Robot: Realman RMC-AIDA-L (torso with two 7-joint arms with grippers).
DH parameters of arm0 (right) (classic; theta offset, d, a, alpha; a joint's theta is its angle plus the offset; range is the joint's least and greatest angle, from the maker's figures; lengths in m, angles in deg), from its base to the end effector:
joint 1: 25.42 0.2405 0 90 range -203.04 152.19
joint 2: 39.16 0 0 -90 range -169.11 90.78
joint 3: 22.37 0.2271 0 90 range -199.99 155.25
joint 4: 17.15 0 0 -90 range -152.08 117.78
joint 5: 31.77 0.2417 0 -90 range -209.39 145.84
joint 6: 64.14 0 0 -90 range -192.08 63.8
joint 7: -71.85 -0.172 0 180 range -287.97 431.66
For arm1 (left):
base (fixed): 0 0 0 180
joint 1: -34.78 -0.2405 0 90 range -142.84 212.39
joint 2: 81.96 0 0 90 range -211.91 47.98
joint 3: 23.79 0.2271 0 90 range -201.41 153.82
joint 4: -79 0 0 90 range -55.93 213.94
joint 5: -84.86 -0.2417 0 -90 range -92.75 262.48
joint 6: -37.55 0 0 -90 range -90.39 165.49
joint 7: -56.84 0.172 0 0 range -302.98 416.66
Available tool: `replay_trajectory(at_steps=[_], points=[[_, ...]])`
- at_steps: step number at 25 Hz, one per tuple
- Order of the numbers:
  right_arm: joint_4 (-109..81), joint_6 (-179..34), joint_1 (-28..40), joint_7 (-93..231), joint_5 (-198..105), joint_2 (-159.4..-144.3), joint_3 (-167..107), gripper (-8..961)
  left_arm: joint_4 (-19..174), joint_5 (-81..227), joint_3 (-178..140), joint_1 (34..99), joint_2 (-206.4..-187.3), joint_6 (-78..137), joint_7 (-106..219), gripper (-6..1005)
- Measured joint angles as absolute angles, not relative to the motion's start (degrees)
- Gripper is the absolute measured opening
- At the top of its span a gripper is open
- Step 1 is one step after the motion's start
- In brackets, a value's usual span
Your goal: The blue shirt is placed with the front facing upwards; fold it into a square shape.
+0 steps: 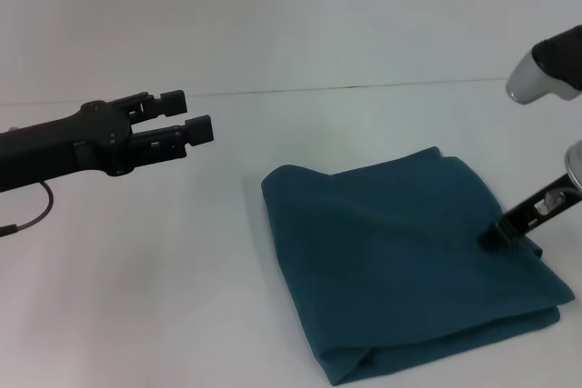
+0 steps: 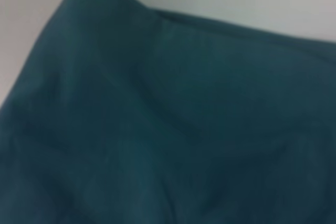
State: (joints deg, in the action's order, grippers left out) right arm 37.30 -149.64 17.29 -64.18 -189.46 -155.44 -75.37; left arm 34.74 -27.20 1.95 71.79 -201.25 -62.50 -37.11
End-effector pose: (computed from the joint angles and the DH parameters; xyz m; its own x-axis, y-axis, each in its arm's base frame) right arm 0.2490 0.4086 0.0328 0.5746 -0.8121 0.1015 -0.6932 -0.5489 -0.4671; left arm -0.1922 0.3775 0.0543 0.6241 0.3489 0.6991 0.5100 -0.8598 -0.0263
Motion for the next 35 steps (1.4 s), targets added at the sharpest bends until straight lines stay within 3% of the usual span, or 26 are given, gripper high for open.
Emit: replay_trajectory(at_steps=[18, 24, 29, 35], points=[[39.6, -150.7, 16.7, -65.3, -196.1, -155.28, -72.3, 40, 34.7, -27.2, 2.0, 71.6, -201.41, -62.3, -36.9, 823], [44.8, -153.6, 16.3, -62.2, -182.8, -153.53, -65.5, 40, 34.7, -27.1, 2.0, 71.6, -201.41, -62.2, -37.0, 822], [45.4, -155.7, 12.7, -50.3, -169.5, -152.13, -60.0, 40, 34.8, -27.0, 1.9, 71.5, -201.41, -61.6, -37.2, 822], [42.4, -156.6, 5.0, -30.3, -155.2, -152.17, -57.5, 126, 35.7, -27.0, 2.0, 71.5, -201.49, -60.0, -37.6, 823]])
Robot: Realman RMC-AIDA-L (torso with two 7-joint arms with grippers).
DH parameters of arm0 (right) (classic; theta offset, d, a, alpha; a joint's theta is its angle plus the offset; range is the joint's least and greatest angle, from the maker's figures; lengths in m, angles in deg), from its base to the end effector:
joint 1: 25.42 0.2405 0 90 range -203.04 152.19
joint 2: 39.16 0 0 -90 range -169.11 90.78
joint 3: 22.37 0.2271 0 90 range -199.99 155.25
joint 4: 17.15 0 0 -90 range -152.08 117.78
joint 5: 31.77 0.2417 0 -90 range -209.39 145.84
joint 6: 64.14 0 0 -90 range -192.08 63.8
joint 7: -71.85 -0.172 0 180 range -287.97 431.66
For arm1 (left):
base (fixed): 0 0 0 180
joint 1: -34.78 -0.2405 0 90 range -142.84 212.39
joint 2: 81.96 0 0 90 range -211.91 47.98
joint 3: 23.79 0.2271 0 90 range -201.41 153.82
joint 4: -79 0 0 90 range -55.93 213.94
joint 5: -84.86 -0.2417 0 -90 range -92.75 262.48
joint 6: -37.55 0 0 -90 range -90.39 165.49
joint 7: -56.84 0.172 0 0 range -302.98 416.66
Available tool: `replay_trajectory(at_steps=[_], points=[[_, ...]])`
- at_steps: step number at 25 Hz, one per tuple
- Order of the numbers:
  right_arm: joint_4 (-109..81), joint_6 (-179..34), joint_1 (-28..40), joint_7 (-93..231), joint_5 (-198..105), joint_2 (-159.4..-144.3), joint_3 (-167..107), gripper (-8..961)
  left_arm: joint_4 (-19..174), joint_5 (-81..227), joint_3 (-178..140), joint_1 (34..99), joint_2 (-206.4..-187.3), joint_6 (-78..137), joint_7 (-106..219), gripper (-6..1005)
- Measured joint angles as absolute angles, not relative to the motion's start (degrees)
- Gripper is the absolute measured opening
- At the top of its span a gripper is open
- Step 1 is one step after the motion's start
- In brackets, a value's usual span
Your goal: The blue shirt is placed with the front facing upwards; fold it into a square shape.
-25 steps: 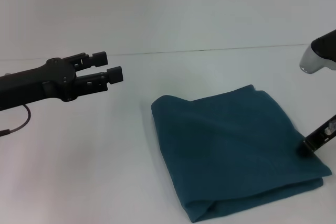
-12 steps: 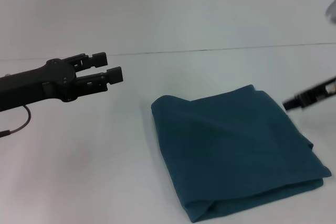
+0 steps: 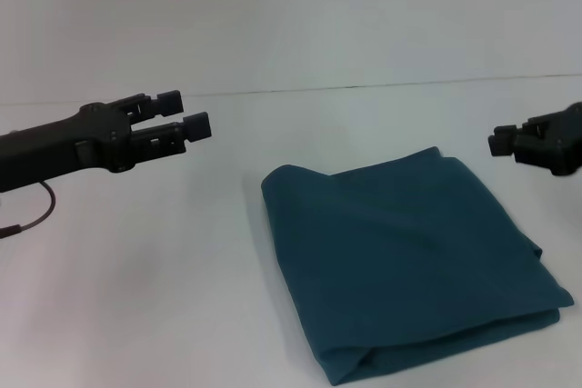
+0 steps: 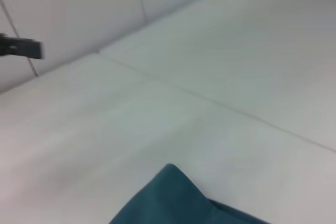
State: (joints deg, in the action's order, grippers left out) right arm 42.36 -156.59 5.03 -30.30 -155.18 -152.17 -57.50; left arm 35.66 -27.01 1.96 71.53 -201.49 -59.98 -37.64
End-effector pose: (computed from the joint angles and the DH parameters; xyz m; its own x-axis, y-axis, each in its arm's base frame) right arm 0.2495 0.3855 0.1133 0.8115 -0.4364 -0.3886 -0.5665 -0.7507 -0.3399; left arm -0.1974 0.3818 0.0504 0.6029 0.3701 0.7068 0.5502 -0.8344 -0.0324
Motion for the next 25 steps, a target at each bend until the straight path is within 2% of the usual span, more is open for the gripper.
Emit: replay_trajectory(at_steps=[4, 17, 24, 25], points=[[39.1, -156.6, 2.2, -21.2, -150.5, -152.57, -55.4, 184, 36.1, -27.0, 2.0, 71.6, -201.49, -58.0, -39.1, 823], [35.2, -156.6, -0.9, -13.2, -145.6, -152.79, -50.6, 624, 35.7, -33.4, 6.6, 72.2, -201.55, -51.3, -60.3, 822], [35.3, -156.0, -0.9, -10.6, -145.4, -153.28, -50.6, 880, 36.3, -35.3, 14.4, 72.7, -202.77, -46.9, -75.9, 822], [35.2, -156.0, -0.8, -10.3, -145.4, -153.33, -50.6, 891, 36.3, -35.3, 14.7, 72.7, -202.86, -46.6, -77.0, 822]])
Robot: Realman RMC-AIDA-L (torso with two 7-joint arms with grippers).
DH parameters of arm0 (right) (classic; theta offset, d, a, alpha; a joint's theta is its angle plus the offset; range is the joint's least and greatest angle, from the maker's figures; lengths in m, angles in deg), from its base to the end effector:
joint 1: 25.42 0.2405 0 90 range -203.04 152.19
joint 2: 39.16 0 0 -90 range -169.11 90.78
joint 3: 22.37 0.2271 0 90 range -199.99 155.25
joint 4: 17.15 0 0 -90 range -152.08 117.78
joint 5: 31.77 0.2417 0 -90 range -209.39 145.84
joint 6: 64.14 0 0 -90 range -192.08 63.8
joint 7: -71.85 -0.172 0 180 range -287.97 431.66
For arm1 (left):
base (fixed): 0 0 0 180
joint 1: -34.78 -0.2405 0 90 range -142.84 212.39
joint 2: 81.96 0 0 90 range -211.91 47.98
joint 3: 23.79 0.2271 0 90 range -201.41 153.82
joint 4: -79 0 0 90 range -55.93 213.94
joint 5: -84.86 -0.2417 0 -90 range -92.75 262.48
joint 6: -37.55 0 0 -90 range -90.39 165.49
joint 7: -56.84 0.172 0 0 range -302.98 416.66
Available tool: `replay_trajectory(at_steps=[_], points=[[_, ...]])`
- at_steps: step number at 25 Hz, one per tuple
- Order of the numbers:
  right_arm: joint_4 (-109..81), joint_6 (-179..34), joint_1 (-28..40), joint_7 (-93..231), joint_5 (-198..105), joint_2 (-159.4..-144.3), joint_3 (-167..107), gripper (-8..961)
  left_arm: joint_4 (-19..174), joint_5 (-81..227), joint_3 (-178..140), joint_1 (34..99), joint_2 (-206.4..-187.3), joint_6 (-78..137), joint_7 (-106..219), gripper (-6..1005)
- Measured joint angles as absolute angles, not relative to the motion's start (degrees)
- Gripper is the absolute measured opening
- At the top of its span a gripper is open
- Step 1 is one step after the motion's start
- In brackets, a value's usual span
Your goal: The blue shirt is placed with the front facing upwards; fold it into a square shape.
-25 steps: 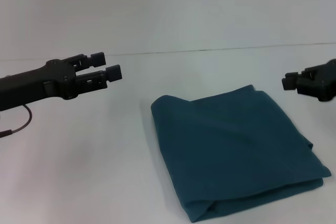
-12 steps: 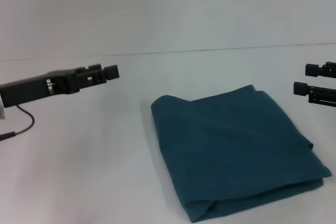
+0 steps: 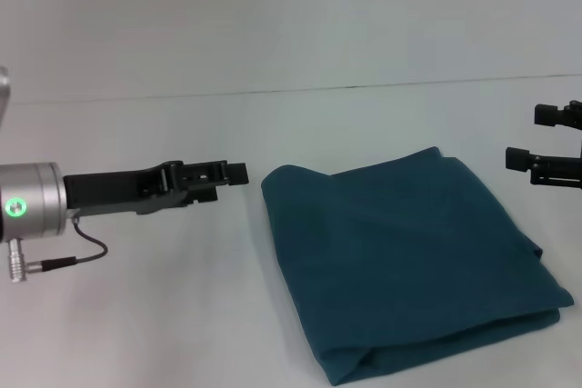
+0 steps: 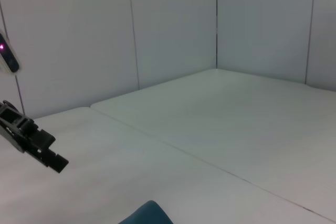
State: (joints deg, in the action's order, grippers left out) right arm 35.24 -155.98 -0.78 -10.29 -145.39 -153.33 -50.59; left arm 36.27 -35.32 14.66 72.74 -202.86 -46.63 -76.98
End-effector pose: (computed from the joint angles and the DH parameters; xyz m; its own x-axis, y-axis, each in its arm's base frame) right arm 0.2865 0.3596 0.1148 0.8216 -0.2364 -0.5187 -0.4931 -0.7513 -0.4386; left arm -0.2060 0.3965 -0.0071 0.2440 0.8601 0.4480 0.9114 -0.3612 0.1970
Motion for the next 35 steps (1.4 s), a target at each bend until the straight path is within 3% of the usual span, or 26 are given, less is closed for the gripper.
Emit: replay_trajectory(at_steps=[4, 14, 25, 35], points=[[35.0, -155.9, -0.4, -10.0, -145.6, -153.33, -51.0, 935, 36.4, -35.3, 16.0, 73.0, -203.08, -45.9, -82.6, 821], [35.2, -156.7, 0.6, -10.7, -149.8, -152.73, -53.7, 931, 42.8, -36.4, 19.0, 73.6, -203.50, -40.7, -86.4, 817], [45.7, -176.1, 1.1, -9.9, -160.2, -152.39, -54.8, 930, 43.3, -38.8, 22.0, 74.7, -203.75, -37.7, -87.9, 816], [50.7, -177.8, -0.3, -11.2, -160.2, -152.61, -55.0, 930, 45.5, -39.1, 22.7, 74.9, -205.63, -36.6, -89.3, 815]])
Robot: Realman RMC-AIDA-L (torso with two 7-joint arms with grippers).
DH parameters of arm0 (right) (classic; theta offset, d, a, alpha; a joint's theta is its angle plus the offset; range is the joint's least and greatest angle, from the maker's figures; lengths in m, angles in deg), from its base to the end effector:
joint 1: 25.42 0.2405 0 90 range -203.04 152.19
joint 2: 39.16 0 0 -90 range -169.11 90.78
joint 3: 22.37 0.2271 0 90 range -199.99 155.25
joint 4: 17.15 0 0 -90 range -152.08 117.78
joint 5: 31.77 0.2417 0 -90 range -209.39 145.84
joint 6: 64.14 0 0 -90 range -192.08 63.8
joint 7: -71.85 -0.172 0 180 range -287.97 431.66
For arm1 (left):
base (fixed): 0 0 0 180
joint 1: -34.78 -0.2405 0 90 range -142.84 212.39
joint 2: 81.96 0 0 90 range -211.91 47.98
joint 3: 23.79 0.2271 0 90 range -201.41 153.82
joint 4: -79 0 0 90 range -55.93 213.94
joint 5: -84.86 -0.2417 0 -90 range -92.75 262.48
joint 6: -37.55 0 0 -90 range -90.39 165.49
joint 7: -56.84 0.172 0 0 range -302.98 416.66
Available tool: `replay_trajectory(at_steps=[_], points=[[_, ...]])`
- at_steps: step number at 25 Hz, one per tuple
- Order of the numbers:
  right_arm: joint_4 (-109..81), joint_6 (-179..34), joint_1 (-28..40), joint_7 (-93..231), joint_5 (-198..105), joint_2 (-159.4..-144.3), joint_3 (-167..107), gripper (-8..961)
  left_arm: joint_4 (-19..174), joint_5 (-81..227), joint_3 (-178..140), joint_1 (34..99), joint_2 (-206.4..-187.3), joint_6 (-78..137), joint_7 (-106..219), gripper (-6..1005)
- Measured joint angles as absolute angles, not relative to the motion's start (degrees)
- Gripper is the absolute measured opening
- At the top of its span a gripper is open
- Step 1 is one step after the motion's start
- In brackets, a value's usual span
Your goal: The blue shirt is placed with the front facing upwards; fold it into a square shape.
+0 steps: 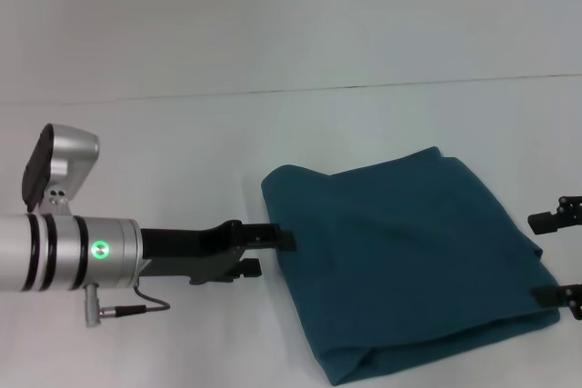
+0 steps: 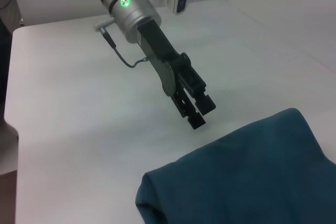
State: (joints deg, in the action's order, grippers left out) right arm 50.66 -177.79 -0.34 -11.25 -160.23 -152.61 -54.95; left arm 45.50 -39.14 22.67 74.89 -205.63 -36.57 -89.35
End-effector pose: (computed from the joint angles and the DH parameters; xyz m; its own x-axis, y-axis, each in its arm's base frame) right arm 0.2596 0.3093 0.1221 0.9599 -0.2108 -0.1846 -0.2496 -0.9426 -0.2218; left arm -0.2129 0.3808 -0.0828 0.0377 0.9619 0.2708 0.9764 -0.0931 0.1950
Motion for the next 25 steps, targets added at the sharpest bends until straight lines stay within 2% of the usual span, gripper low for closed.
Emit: replay_trajectory(at_steps=[25], points=[[50.7, -177.8, -0.3, -12.2, -160.4, -153.34, -55.1, 930, 52.7, -38.9, 24.1, 78.3, -205.95, -28.8, -88.9, 816]])
